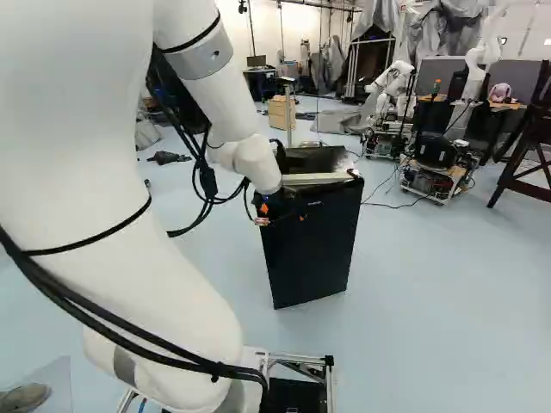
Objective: Grab a drink from the fridge
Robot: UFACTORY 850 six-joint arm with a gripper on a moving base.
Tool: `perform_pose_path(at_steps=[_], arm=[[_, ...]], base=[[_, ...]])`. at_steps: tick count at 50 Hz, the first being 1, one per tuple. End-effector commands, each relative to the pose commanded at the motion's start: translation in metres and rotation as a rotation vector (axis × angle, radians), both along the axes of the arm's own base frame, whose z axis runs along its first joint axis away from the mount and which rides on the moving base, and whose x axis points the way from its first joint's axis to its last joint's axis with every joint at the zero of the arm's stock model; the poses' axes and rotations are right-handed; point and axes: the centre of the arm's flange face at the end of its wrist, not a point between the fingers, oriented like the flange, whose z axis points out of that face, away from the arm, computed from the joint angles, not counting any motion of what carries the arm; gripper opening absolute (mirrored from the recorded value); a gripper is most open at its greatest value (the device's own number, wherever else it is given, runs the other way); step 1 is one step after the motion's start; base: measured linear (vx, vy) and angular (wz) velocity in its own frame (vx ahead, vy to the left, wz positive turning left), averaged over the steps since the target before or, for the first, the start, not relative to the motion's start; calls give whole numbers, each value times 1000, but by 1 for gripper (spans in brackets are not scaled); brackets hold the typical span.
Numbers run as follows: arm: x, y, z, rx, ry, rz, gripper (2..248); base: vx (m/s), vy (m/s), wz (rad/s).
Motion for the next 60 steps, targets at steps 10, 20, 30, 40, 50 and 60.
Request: perform_pose_path(at_steps=[10,20,30,40,50,60], arm=[[9,0,0,-2,-7,3,247],[17,-1,0,-2,-9,6,247],[26,-1,-2,-2,-7,9,247],[39,-2,-12,2,13,12,247],[51,-3,-25,6,34,15,247],[61,-3,-30,6,39,17,247]], base=[[0,0,0],[0,0,0],[0,0,0],[0,0,0],[0,0,0],[0,0,0]])
